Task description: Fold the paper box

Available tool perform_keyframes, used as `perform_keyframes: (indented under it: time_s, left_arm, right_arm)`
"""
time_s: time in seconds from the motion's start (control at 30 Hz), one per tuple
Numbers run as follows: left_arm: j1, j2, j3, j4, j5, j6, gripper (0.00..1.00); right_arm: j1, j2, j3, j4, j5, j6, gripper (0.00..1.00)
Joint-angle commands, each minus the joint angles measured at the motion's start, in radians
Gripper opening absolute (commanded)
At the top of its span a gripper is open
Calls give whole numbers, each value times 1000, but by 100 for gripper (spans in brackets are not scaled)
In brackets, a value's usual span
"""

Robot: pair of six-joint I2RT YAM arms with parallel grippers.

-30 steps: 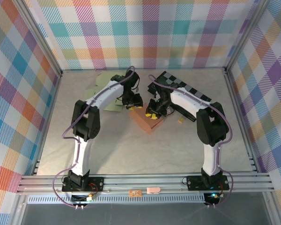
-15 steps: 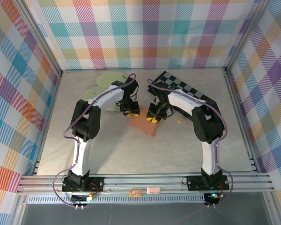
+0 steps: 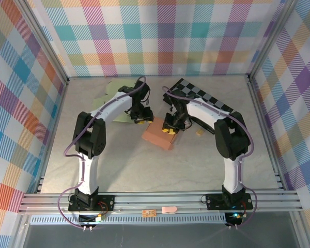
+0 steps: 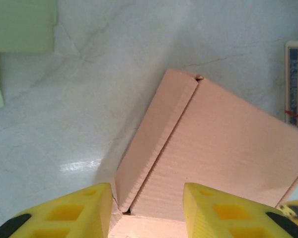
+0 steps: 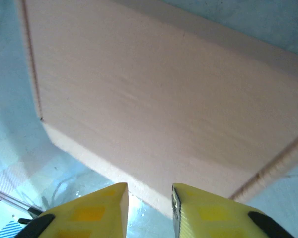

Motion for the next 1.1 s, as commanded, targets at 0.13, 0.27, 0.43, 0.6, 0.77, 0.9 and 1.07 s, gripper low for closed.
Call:
perform_keyframes:
  time_s: [0.13,0.27,0.43,0.6,0.77,0.9,1.07]
  left_arm:
    - [12,64,5,-7,79,26,42]
    - [11,74,-41,32,111,23,42]
    - [10,56,-109,82,123,-2,37]
    - [9,36,-159,105,139,-36,34]
    - [9,-34,-195,115,146,-87,36]
    - [19,-80,-183,103,153,-85,43]
    - [56,-57,-202,157,279,-64,46]
  right_arm:
    - [-23,-68,-121,35,-49,21,44]
    - [-43,-71,-178,90,-77,28,46]
    - [-54,-40,-192,97,-66,9,45]
    - [-63,-32,-189,87,-56,-9,45]
    - [-90,-46,-180,53,-41,-59,46]
    - [-128,-86,-201,62,-80,-113,53]
    - [-176,-118,-262,124,-197,-187,65]
